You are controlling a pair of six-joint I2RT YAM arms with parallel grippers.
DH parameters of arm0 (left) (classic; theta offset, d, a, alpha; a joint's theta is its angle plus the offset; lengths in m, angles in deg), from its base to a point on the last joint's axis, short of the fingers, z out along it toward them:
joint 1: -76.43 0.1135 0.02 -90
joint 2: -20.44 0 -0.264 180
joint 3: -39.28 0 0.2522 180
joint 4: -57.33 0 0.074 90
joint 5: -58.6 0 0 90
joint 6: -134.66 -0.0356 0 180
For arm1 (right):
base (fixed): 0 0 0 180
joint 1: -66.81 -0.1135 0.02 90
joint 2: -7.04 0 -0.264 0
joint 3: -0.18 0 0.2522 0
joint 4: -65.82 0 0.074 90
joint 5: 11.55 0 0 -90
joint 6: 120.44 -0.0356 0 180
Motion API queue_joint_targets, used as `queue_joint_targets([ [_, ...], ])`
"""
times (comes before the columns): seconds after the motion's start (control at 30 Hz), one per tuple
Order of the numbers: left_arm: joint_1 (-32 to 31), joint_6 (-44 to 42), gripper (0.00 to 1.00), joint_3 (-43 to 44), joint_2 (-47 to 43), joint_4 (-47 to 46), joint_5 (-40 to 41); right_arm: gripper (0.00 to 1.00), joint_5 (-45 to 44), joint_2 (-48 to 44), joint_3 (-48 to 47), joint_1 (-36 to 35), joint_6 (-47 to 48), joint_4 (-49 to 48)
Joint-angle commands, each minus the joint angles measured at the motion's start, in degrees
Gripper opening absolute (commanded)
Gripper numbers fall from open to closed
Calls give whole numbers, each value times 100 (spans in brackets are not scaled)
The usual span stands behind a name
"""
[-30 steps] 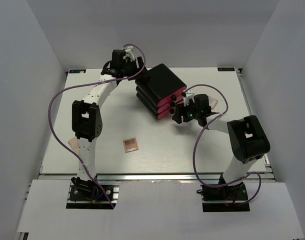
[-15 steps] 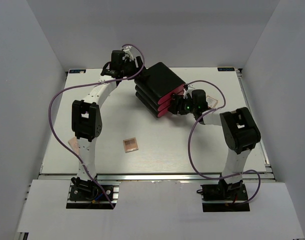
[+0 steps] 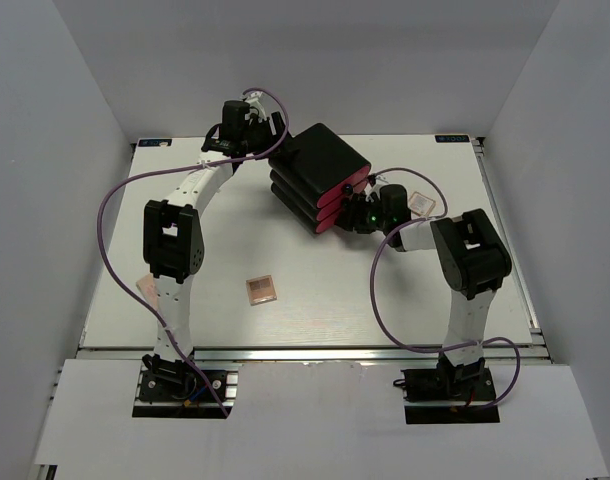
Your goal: Organize the makeup
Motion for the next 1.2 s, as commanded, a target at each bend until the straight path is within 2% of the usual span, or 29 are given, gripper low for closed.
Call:
queue_joint_targets([
  [0.0, -93, 48, 77, -130, -244, 263, -126, 50, -224, 131, -48, 39, -297, -708],
  [0.1, -93, 65, 77, -174, -253, 263, -90, 37, -49, 193, -4, 100, -447, -1042],
  [0.33, -84, 127, 77, -201, -297, 210, -73, 31, -4, 44, 39, 162, -334, -1123],
  [0.4, -93, 118, 77, -201, -297, 210, -64, 37, -4, 0, 57, 171, -237, -991],
  [0.43, -93, 118, 77, -201, -297, 219, -73, 46, -82, -53, 66, 171, -176, -886],
  [0.5, -93, 136, 77, -201, -297, 192, -81, 54, -127, -53, 92, 180, -26, -789],
  [0.6, -93, 162, 77, -227, -288, 166, -99, 58, -83, 17, 13, 215, 27, -771],
  [0.77, -93, 162, 77, -218, -297, 218, -90, 58, -75, 175, -232, 232, 106, -797],
  [0.97, -84, 144, 77, -245, -323, 263, -46, 45, -22, 272, -286, 267, 71, -1078],
  [1.17, -84, 162, 77, -236, -332, 254, -29, 26, 198, 149, -101, 294, 71, -1360],
])
